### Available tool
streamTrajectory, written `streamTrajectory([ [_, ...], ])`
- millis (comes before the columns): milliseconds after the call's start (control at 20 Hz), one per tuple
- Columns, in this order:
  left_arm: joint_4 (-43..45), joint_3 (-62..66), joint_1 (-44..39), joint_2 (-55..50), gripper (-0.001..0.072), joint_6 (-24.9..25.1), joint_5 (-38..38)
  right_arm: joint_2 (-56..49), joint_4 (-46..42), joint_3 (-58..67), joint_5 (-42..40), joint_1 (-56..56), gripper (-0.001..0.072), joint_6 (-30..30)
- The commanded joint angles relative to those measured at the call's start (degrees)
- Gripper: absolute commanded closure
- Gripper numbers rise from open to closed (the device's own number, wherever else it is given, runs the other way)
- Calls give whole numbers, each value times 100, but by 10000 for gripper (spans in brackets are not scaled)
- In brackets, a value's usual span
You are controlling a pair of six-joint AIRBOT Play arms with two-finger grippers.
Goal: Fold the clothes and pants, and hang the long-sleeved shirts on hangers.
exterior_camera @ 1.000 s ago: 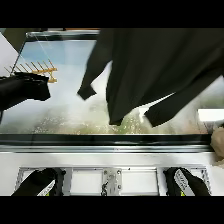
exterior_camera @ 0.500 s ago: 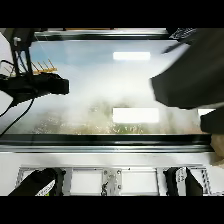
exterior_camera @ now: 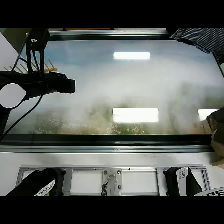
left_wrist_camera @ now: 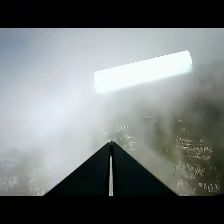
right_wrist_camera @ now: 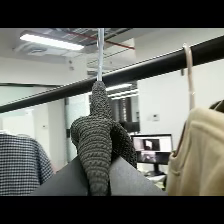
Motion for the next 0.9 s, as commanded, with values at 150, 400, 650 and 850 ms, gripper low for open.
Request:
streamTrajectory([
  [150,4,-2,4,-15,690,107,28,-149,-420,332,-1156,-35,698,-37],
  [400,4,-2,4,-15,690,120,-20,-282,-417,330,-1425,-35,697,-31],
  [650,0,-2,2,-15,690,118,-7,-382,-415,269,-1440,-2,696,33],
  [850,0,-2,2,-13,690,118,-7,-385,-415,240,-1276,11,685,55],
])
